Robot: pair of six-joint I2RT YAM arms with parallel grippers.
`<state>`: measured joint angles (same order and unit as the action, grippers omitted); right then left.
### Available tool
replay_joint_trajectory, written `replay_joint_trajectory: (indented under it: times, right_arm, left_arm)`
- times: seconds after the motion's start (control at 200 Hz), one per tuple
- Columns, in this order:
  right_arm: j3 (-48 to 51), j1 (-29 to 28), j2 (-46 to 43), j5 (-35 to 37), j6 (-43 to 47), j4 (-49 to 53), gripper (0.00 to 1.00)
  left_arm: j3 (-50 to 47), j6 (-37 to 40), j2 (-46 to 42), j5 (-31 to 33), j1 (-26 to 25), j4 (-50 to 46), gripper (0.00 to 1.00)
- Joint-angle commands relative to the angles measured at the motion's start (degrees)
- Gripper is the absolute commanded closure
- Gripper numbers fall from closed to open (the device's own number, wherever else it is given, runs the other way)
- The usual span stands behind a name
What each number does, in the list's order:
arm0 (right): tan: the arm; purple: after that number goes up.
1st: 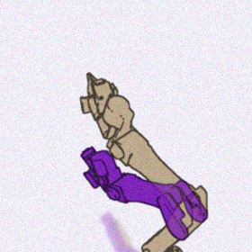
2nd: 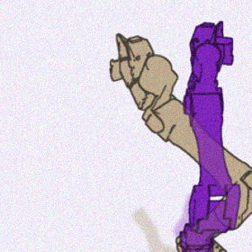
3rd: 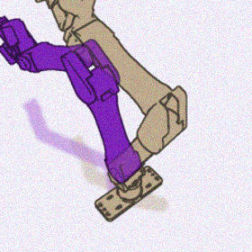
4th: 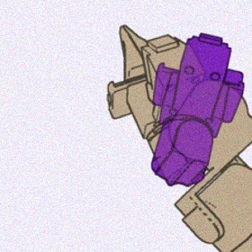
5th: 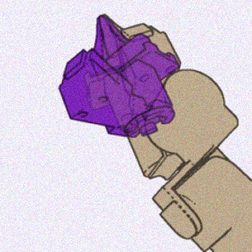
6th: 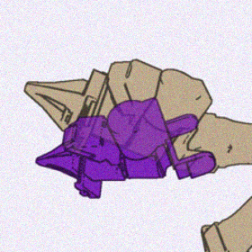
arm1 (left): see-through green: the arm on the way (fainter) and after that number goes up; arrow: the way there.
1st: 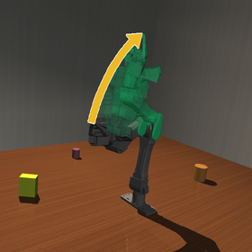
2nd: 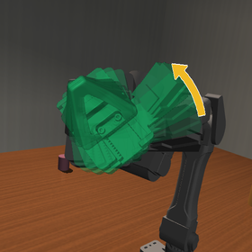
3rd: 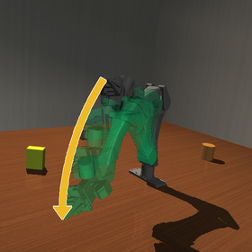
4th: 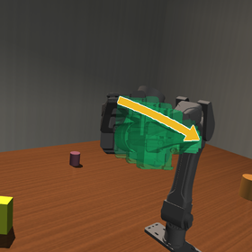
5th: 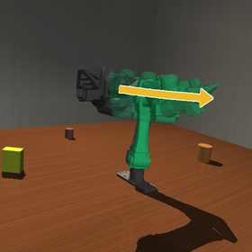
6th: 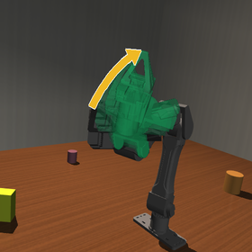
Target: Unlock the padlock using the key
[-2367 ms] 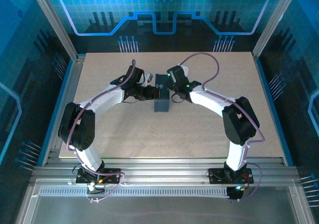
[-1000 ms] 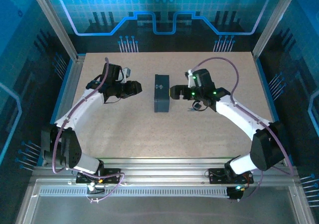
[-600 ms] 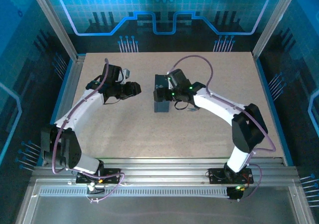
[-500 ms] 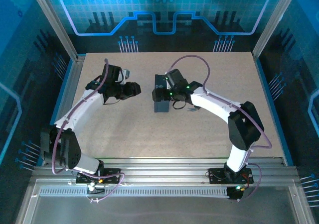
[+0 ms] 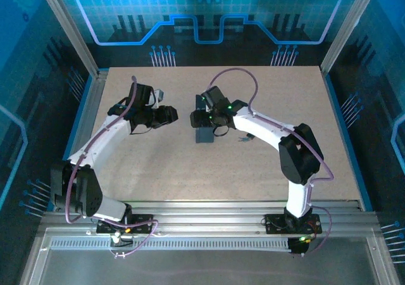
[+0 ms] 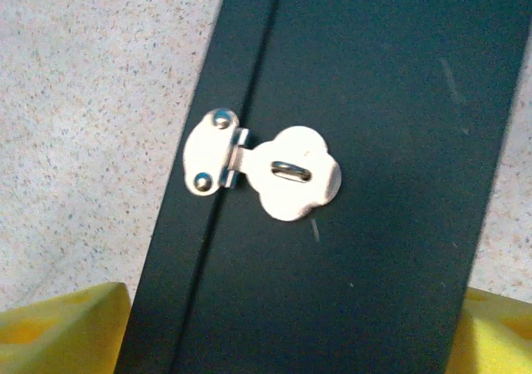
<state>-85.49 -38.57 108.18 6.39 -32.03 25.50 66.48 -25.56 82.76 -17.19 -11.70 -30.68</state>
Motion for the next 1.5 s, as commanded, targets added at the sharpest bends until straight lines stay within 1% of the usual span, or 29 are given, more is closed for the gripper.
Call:
replay_joint_trajectory:
  times: [0.0, 0.075, 0.13, 0.215, 0.265, 0.305, 0.365, 0.42, 0.475, 0.53, 0.645, 0.72, 0.86, 1.006, 1.081, 1.181, 1.271, 1.286, 1.296, 1.341, 1.416, 1.496]
  right_arm:
    - [1.67, 0.11, 0.25, -2.54, -1.59, -0.65, 0.19]
    - [4.69, 0.97, -1.06, -5.83, -3.46, -4.67, 0.22]
    - [7.92, 2.01, -2.15, -9.81, -5.43, -9.13, 0.23]
    - [14.48, 4.24, -3.20, -19.46, -11.64, -20.75, 0.23]
    - [18.27, 5.63, -2.56, -25.75, -17.28, -29.33, 0.22]
    - [20.82, 6.44, -1.28, -29.09, -21.97, -35.46, 0.22]
    - [23.56, 7.01, 0.98, -31.97, -26.88, -43.45, 0.22]
    - [24.31, 7.10, 2.87, -32.86, -29.55, -46.31, 0.21]
    - [23.70, 7.10, 4.10, -32.96, -29.24, -45.36, 0.18]
    - [22.95, 7.06, 4.01, -31.84, -26.85, -42.13, 0.15]
    - [19.87, 6.95, 2.68, -27.75, -17.25, -29.91, 0.08]
    - [18.96, 7.09, 2.43, -25.74, -13.05, -25.65, 0.06]
    - [18.63, 7.26, 3.63, -26.66, -11.96, -25.49, 0.06]
    - [16.50, 5.78, 5.54, -28.52, -12.69, -26.49, 0.05]
    - [14.64, 4.55, 6.46, -30.19, -12.85, -27.57, 0.06]
    - [13.55, 4.09, 6.76, -34.13, -13.72, -30.65, 0.06]
    - [15.42, 5.50, 4.56, -35.05, -14.21, -32.42, 0.04]
    - [16.00, 5.95, 4.02, -34.92, -14.16, -32.49, 0.01]
    - [16.44, 6.31, 3.58, -34.88, -14.12, -32.52, 0.00]
    - [18.55, 7.87, 1.65, -34.50, -13.60, -32.25, 0.00]
    - [21.94, 10.75, -1.92, -33.02, -11.15, -29.67, 0.00]
    - [24.83, 13.38, -5.75, -31.91, -6.65, -25.90, 0.00]
  left_arm:
    - [-0.91, 0.27, -1.97, 0.38, 0.81, -1.29, 0.54]
    - [-1.04, 0.44, -2.10, 0.79, 0.89, -1.71, 0.54]
    - [-1.17, 0.51, -2.17, 0.91, 0.90, -1.91, 0.55]
    - [-1.46, 0.43, -2.44, 0.75, 0.89, -1.93, 0.55]
    - [-1.44, 0.42, -2.52, 0.56, 0.85, -1.85, 0.55]
    - [-1.35, 0.33, -2.52, 0.52, 0.86, -1.85, 0.55]
    - [-1.27, 0.00, -2.28, 0.75, 0.81, -1.85, 0.55]
    - [-1.25, -0.33, -2.04, 1.07, 0.81, -2.01, 0.55]
    - [-1.18, -0.50, -1.91, 1.11, 0.81, -2.02, 0.55]
    - [-1.09, -0.46, -1.99, 1.29, 0.81, -2.19, 0.55]
    - [-0.59, -0.09, -2.08, 1.91, 0.77, -2.72, 0.55]
    - [-0.39, -0.20, -2.12, 1.74, 0.83, -2.49, 0.55]
    - [-0.33, -0.89, -1.66, 1.53, 0.80, -1.80, 0.55]
    - [-0.44, -0.96, -1.40, 1.85, 0.72, -1.99, 0.55]
    - [-0.39, -0.59, -1.45, 2.99, 0.72, -2.48, 0.55]
    - [-0.68, 0.05, -1.34, 5.99, 0.80, -3.20, 0.55]
    - [-0.58, 0.75, -0.98, 7.27, 0.81, -3.24, 0.55]
    - [-0.52, 0.83, -0.91, 7.33, 0.81, -3.24, 0.55]
    - [-0.48, 0.86, -0.86, 7.36, 0.83, -3.25, 0.55]
    - [-0.40, 0.99, -0.78, 7.58, 0.89, -3.12, 0.55]
    - [-0.55, 1.20, -0.76, 8.45, 0.97, -2.60, 0.54]
    - [-0.97, 1.13, -0.76, 10.56, 1.15, -1.95, 0.50]
